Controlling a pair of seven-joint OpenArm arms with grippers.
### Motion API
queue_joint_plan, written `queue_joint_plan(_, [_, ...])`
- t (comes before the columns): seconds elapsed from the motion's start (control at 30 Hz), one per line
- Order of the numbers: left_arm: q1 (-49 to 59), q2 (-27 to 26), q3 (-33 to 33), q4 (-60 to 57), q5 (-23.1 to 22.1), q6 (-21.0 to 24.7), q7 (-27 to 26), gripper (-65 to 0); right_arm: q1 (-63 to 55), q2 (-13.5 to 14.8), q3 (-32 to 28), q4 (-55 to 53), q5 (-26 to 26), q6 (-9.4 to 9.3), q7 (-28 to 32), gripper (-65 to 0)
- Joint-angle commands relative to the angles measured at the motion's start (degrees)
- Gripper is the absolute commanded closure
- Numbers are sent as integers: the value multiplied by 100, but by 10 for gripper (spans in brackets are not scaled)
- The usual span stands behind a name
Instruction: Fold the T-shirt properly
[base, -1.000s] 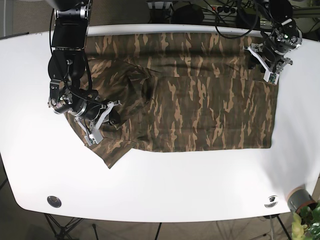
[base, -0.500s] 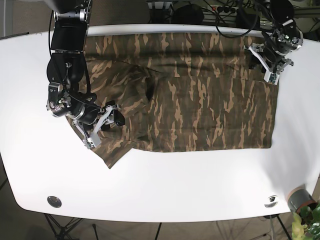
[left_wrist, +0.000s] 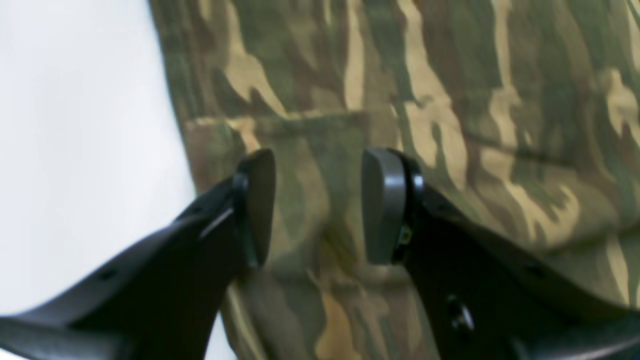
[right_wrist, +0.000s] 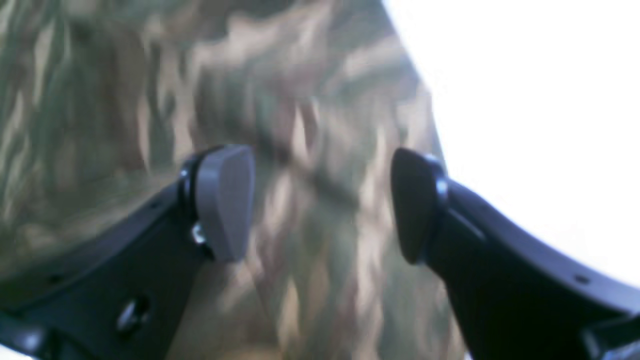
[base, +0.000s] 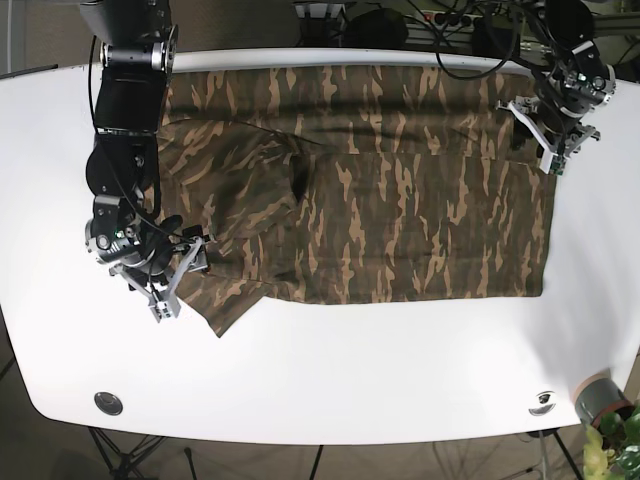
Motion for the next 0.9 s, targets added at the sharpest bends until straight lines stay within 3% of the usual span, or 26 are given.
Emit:
queue_joint_plan(0.0, [-60,-77,-27,146,-70,-6,-107,-262,286,71,3,-320,-20,42,403,-411])
queue_joint_plan(0.57, [-42,-112,-27,119,-44,-6,-107,-262,1658,580,3,-3757,-29,42,2952,-409])
queue_joint_plan(0.87, [-77,-112,-18,128,-44,-6,-107,-262,1684,580,-23,-4373,-3,42,3330,-409])
